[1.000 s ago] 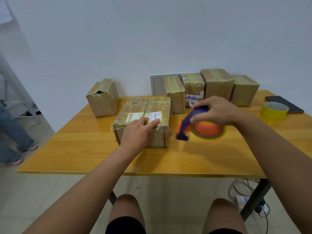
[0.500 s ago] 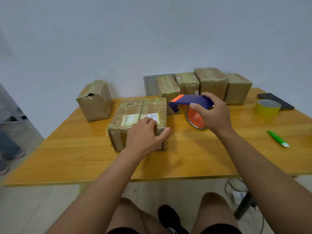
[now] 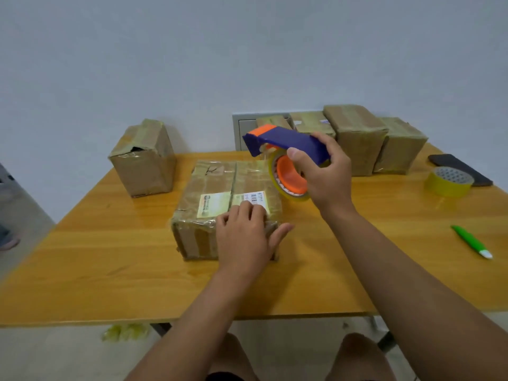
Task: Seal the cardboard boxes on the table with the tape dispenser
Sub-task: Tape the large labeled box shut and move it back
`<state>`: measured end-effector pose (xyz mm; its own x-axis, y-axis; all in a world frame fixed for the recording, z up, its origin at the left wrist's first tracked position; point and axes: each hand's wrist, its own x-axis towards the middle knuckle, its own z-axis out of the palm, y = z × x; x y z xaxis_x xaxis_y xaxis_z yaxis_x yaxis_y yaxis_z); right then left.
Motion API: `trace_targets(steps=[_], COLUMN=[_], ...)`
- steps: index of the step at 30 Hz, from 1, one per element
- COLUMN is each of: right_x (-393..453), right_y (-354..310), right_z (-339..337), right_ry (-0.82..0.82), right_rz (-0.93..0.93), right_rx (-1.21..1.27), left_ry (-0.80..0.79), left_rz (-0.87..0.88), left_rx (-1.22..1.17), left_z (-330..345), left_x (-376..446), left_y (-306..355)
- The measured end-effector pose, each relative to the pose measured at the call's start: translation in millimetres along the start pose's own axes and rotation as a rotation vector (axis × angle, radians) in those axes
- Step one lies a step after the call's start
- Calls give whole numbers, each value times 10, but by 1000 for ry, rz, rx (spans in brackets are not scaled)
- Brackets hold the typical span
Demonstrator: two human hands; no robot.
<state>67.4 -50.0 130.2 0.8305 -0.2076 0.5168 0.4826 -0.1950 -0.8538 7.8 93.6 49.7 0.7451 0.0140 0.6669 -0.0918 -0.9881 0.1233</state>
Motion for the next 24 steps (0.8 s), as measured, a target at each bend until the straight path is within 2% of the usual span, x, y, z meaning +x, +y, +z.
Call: trace_targets(steps=[8, 11, 24], right_x=[48, 2, -50], right_y=[24, 93, 156], right_z=[435, 478, 434], right_ry=[-139, -153, -179], right_rz=[41, 38, 12], right_rx=[33, -2, 3], left_ry=[67, 85, 248], left_rz=[49, 114, 160], left_rx=[-230, -207, -122], left_z=[-36, 83, 336], left_x=[-50, -86, -105], left_y=[-109, -207, -167])
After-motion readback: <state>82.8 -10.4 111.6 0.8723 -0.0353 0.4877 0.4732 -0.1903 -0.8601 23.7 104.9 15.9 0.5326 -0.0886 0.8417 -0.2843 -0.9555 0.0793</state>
